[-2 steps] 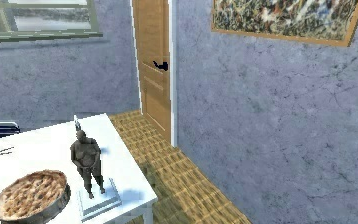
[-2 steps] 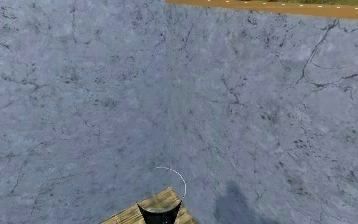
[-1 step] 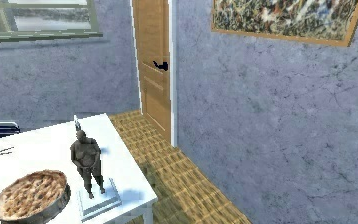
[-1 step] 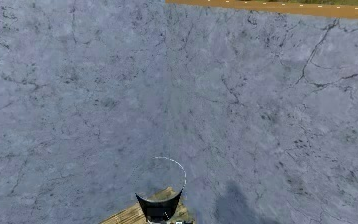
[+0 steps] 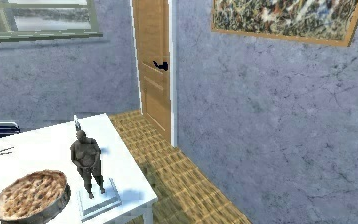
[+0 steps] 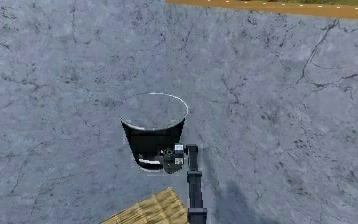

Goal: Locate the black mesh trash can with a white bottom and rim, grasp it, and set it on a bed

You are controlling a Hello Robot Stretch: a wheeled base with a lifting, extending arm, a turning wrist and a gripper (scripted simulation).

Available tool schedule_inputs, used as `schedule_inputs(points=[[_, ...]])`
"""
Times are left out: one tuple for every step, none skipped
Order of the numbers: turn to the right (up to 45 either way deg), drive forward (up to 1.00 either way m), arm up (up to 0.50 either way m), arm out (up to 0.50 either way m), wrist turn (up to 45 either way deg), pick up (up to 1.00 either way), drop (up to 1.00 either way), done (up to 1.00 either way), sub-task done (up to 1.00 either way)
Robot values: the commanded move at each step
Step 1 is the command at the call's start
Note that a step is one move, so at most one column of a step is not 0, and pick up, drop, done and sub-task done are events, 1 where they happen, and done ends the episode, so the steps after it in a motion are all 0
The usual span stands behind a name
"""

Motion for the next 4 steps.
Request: schedule_inputs(points=[[0.0,0.0,0.36,0.0,0.0,0.0,0.0,0.0,0.0],[0.0,0.0,0.0,0.0,-45.0,0.0,0.0,0.0,0.0],[0.0,0.0,0.0,0.0,-45.0,0.0,0.0,0.0,0.0],[0.0,0.0,0.0,0.0,-6.0,0.0,0.0,0.0,0.0]])
